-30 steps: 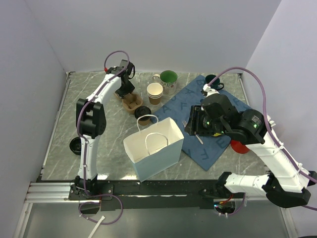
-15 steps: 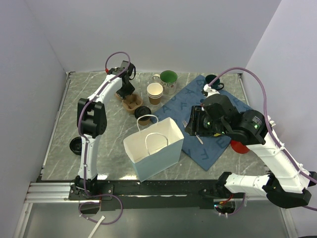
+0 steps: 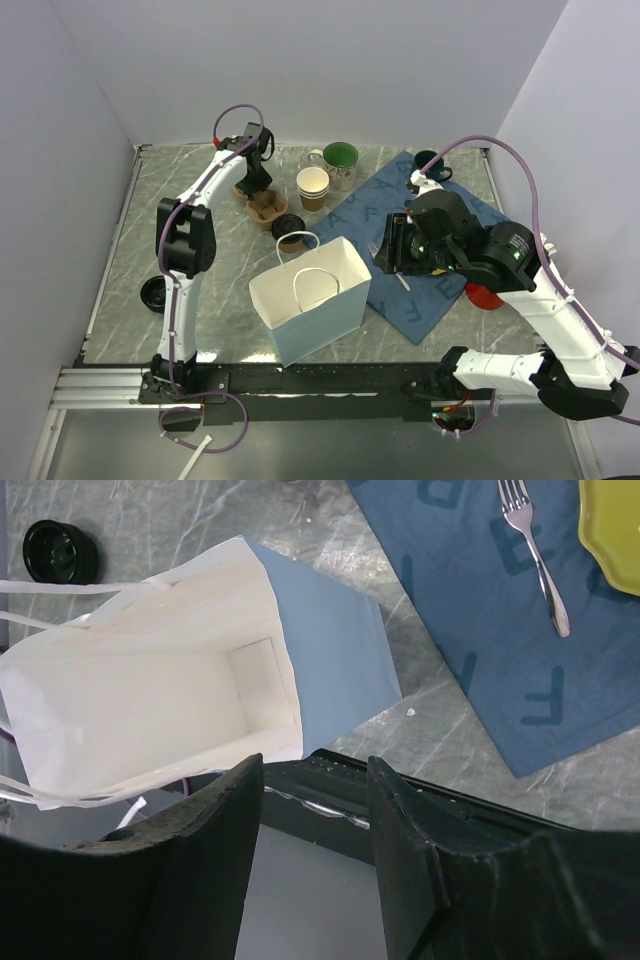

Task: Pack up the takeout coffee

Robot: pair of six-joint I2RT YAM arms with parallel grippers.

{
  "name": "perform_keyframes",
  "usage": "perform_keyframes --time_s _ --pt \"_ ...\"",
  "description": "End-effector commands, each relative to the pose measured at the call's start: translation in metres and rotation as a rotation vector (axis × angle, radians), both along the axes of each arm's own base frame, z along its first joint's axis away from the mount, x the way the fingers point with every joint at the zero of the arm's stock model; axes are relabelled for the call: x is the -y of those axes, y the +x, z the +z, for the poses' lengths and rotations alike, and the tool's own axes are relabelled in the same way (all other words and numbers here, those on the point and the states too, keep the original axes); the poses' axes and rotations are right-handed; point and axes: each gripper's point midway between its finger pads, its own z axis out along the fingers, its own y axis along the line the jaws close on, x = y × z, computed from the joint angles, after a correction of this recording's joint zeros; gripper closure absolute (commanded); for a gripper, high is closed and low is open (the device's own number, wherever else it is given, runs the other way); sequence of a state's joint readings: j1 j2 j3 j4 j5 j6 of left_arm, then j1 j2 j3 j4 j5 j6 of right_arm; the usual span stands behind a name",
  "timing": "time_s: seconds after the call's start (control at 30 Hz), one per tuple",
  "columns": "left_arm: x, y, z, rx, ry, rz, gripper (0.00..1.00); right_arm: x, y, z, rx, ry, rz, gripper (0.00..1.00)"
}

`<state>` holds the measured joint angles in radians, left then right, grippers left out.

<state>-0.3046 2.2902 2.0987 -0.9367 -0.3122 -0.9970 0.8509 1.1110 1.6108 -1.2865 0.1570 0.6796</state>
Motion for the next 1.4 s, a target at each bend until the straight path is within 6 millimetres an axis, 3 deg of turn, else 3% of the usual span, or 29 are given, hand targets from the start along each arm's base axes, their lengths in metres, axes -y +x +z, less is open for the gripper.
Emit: perform_keyframes --time_s 0.0,0.17,0.33,0.5,0.67,0.87,1.07,1.13,1.23,1.37 --pt "0.007 0.007 0.001 0.017 0.005 -0.021 0.57 0.004 0.003 0.014 0.054 0.018 -0.004 0.47" --pt "0.01 0.008 0.016 0.037 -0.001 -0.057 0.78 0.005 0.002 0.013 0.056 0.011 0.004 0.47" --pt "0.007 0.004 0.034 0.046 0.029 -0.063 0.81 0.007 0.0 0.011 0.059 0.011 0.006 0.47" --pt "0.001 -0.003 0.032 0.02 0.059 -0.066 0.8 0.009 0.0 0.012 0.071 0.01 0.015 0.47" --pt "0.003 -0.003 0.042 0.027 0.058 -0.101 0.88 0.009 0.0 0.013 0.083 0.004 0.03 0.47" --pt "0.008 0.001 0.087 0.12 0.037 -0.167 0.87 0.005 0.001 0.016 0.099 0.018 0.048 0.47" --pt "0.017 -0.009 0.139 0.21 0.009 -0.32 0.88 0.0 0.003 0.02 0.121 0.039 0.063 0.47" --pt "0.02 -0.017 0.162 0.248 0.011 -0.393 0.89 -0.009 0.0 0.023 0.147 0.053 0.146 0.46" --pt "0.024 -0.031 0.196 0.31 -0.002 -0.475 0.9 -0.035 -0.005 0.047 0.252 0.126 0.343 0.45" --pt "0.032 -0.057 0.239 0.389 -0.055 -0.573 0.89 -0.045 -0.004 0.083 0.383 0.189 0.425 0.44"
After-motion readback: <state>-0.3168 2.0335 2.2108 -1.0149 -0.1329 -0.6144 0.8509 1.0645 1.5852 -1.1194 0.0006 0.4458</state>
